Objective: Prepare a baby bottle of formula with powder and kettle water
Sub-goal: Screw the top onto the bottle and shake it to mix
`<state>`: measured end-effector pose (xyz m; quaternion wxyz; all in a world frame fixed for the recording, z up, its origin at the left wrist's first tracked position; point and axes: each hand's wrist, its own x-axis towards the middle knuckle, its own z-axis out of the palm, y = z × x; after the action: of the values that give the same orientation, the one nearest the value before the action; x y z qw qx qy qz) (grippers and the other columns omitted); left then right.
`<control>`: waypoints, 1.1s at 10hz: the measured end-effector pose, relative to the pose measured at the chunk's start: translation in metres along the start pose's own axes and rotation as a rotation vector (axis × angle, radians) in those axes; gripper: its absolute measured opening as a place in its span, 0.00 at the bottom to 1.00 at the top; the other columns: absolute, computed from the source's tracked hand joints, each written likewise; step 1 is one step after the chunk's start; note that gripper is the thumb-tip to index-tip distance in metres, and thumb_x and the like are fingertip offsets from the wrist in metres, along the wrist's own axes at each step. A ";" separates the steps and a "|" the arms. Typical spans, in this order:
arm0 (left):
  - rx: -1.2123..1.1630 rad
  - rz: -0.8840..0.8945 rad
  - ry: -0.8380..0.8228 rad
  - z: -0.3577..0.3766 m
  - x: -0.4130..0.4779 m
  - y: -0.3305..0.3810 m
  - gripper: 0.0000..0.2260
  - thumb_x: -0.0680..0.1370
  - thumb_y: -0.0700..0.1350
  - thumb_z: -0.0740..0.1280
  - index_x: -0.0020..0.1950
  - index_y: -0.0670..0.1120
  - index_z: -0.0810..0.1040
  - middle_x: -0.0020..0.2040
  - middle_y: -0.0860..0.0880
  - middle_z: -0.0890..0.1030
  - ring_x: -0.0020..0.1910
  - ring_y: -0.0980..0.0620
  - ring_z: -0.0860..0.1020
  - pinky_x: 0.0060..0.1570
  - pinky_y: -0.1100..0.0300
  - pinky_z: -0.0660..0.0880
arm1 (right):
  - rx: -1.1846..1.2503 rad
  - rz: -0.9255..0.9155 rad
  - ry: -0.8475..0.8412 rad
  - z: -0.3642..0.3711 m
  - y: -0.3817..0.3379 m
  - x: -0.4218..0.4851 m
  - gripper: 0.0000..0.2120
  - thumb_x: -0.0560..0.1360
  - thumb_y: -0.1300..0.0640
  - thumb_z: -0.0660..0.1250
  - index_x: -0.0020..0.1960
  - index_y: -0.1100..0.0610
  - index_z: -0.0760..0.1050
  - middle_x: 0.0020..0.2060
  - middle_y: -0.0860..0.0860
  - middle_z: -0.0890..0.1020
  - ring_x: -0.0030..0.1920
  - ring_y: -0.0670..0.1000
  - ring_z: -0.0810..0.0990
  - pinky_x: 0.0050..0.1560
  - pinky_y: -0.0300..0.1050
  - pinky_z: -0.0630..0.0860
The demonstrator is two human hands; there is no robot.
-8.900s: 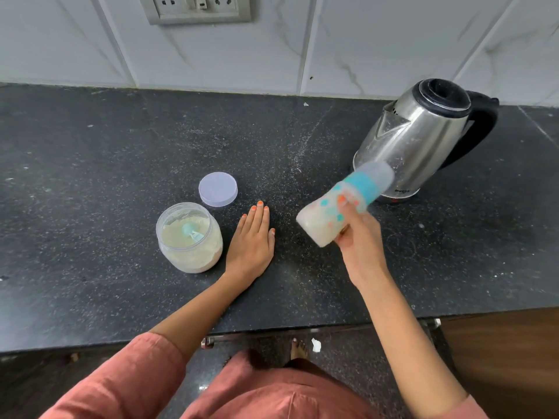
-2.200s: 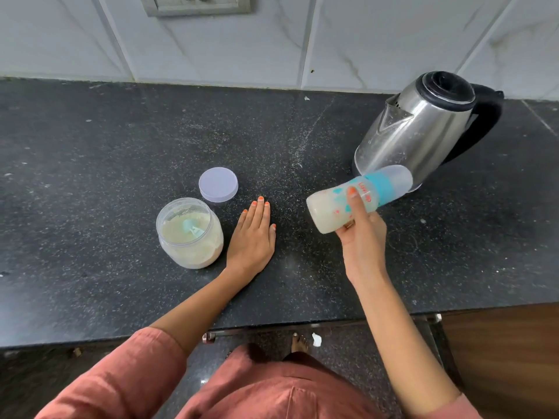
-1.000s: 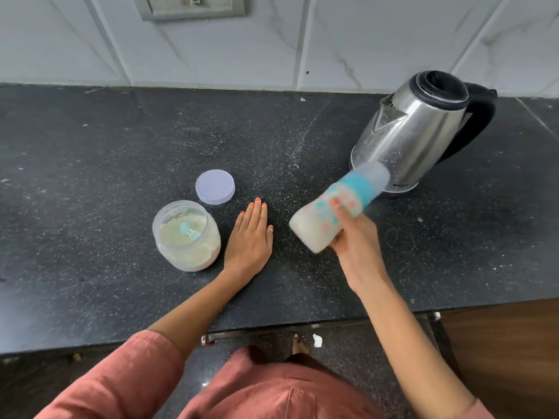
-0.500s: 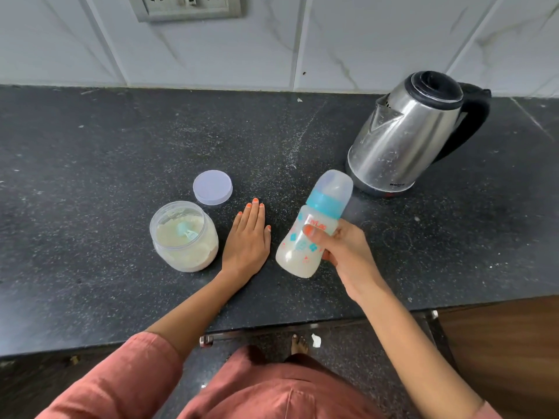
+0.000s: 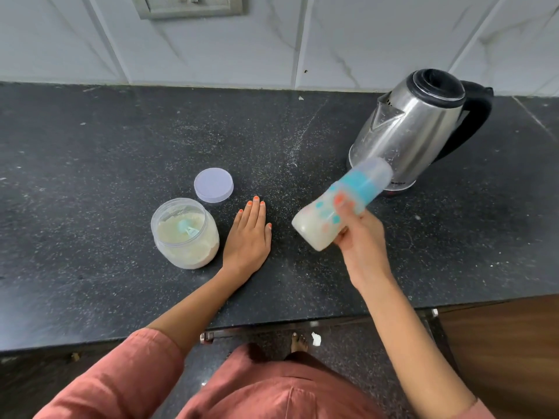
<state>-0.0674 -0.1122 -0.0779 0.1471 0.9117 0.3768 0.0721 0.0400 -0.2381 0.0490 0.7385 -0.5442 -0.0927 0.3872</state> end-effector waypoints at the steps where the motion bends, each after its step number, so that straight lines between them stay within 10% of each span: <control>1: 0.002 -0.002 0.005 0.000 0.000 0.001 0.23 0.82 0.47 0.47 0.75 0.41 0.48 0.77 0.44 0.48 0.76 0.49 0.46 0.72 0.57 0.42 | 0.207 -0.039 0.088 0.003 -0.005 0.006 0.07 0.74 0.58 0.64 0.52 0.53 0.74 0.47 0.48 0.81 0.47 0.44 0.81 0.47 0.41 0.80; 3: -0.001 -0.006 -0.009 0.000 0.000 0.001 0.23 0.82 0.47 0.47 0.75 0.41 0.48 0.77 0.44 0.47 0.76 0.49 0.46 0.72 0.58 0.40 | -0.338 0.088 -0.177 -0.002 0.007 -0.011 0.13 0.60 0.55 0.72 0.44 0.53 0.78 0.38 0.46 0.85 0.45 0.48 0.82 0.45 0.41 0.79; 5: 0.008 -0.004 0.000 0.000 0.000 0.001 0.23 0.82 0.47 0.46 0.75 0.41 0.47 0.77 0.45 0.47 0.76 0.50 0.46 0.72 0.58 0.40 | 0.149 -0.001 0.043 0.002 -0.001 0.005 0.07 0.71 0.57 0.66 0.48 0.53 0.75 0.42 0.46 0.83 0.43 0.42 0.83 0.45 0.41 0.80; 7: -0.012 -0.009 -0.021 -0.001 0.000 0.001 0.23 0.82 0.47 0.45 0.75 0.41 0.47 0.77 0.45 0.47 0.76 0.50 0.45 0.72 0.58 0.40 | -0.270 0.071 -0.161 -0.001 0.004 -0.010 0.13 0.60 0.55 0.71 0.45 0.54 0.78 0.39 0.46 0.85 0.44 0.46 0.82 0.48 0.45 0.79; 9: 0.012 -0.002 -0.003 0.002 0.000 0.000 0.23 0.82 0.48 0.45 0.75 0.41 0.48 0.77 0.45 0.48 0.76 0.49 0.46 0.72 0.58 0.41 | 0.198 -0.010 0.072 0.003 -0.003 0.007 0.05 0.74 0.59 0.64 0.50 0.53 0.75 0.44 0.47 0.83 0.43 0.42 0.83 0.46 0.42 0.80; 11: -0.001 -0.004 -0.005 0.000 0.000 0.000 0.23 0.82 0.48 0.44 0.75 0.41 0.49 0.77 0.44 0.49 0.76 0.48 0.47 0.72 0.57 0.41 | -0.254 0.081 -0.143 -0.003 0.005 -0.009 0.16 0.58 0.54 0.71 0.46 0.55 0.78 0.39 0.47 0.84 0.45 0.49 0.82 0.48 0.45 0.79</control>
<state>-0.0670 -0.1122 -0.0782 0.1488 0.9109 0.3785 0.0698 0.0330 -0.2455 0.0459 0.6391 -0.6077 -0.1711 0.4393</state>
